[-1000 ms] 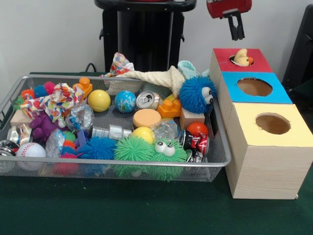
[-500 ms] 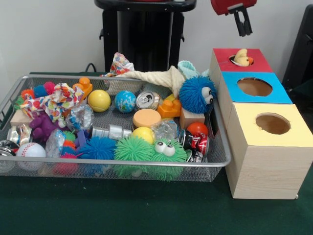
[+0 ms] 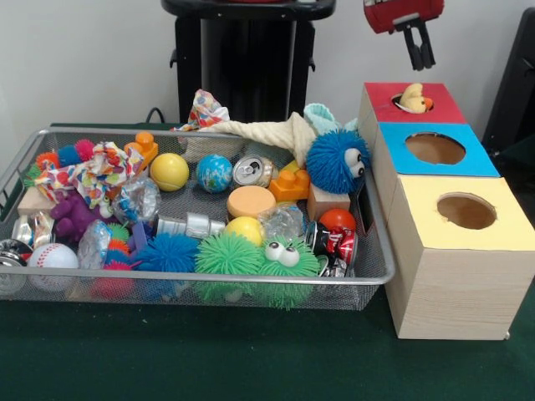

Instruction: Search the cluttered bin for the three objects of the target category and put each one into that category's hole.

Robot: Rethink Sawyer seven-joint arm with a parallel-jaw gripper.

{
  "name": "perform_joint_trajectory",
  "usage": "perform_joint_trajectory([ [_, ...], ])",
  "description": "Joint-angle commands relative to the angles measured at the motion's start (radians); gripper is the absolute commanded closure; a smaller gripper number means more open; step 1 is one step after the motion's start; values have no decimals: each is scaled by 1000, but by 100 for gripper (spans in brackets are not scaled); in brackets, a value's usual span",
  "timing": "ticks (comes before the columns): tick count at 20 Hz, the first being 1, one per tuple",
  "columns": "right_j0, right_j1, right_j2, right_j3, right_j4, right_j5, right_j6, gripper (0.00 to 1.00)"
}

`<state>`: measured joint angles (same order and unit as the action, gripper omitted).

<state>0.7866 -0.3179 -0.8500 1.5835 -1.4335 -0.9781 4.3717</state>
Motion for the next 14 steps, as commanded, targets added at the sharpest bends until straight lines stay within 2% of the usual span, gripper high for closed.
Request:
perform_joint_trajectory([
  [1, -29, 35, 197, -82, 54, 116, 335, 100],
  [14, -59, 41, 255, -91, 31, 179, 302, 100],
])
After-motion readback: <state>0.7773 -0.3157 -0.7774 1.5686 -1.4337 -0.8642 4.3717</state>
